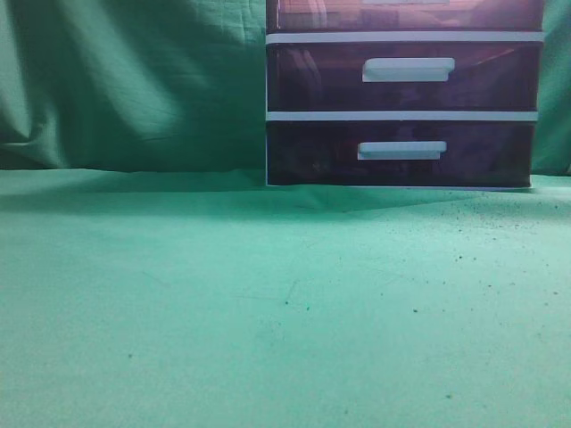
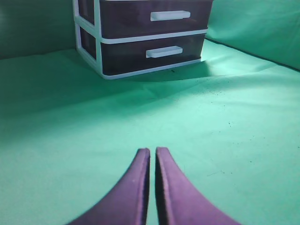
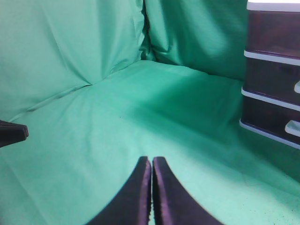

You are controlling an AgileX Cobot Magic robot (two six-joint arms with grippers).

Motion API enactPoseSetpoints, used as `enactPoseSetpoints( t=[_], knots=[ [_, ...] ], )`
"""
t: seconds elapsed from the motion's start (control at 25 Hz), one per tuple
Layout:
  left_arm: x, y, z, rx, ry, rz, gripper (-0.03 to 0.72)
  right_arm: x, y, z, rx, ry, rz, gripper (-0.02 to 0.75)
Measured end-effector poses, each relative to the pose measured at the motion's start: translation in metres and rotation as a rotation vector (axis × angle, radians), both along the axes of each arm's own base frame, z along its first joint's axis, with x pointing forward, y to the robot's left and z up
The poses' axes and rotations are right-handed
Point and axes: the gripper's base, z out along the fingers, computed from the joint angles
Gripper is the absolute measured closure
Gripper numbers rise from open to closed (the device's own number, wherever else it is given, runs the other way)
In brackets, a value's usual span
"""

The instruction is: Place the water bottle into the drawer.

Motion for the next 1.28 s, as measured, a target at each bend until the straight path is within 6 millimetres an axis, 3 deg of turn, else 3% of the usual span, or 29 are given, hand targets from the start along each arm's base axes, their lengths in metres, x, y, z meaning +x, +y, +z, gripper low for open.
enactPoseSetpoints(
  t=[0.32, 0.6, 0.8, 1.08, 1.28],
  knots=[
    [0.000, 0.000, 0.000, 0.000, 0.000, 0.000, 0.688, -0.008, -0.011, -0.009, -0.124, -0.098, -0.075, 0.738],
    [0.000, 0.000, 0.000, 0.000, 0.000, 0.000, 0.688, -0.022, -0.051, -0.048, -0.053, 0.026, -0.597, 0.738],
    [0.000, 0.000, 0.000, 0.000, 0.000, 0.000, 0.688, -0.023, -0.070, -0.085, -0.045, 0.050, -0.849, 0.738],
    [0.000, 0.000, 0.000, 0.000, 0.000, 0.000, 0.688, -0.012, -0.074, -0.134, -0.125, 0.101, -0.886, 0.738],
    [0.000, 0.000, 0.000, 0.000, 0.000, 0.000, 0.688, -0.010, -0.073, -0.155, -0.143, 0.139, -0.882, 0.738]
  ],
)
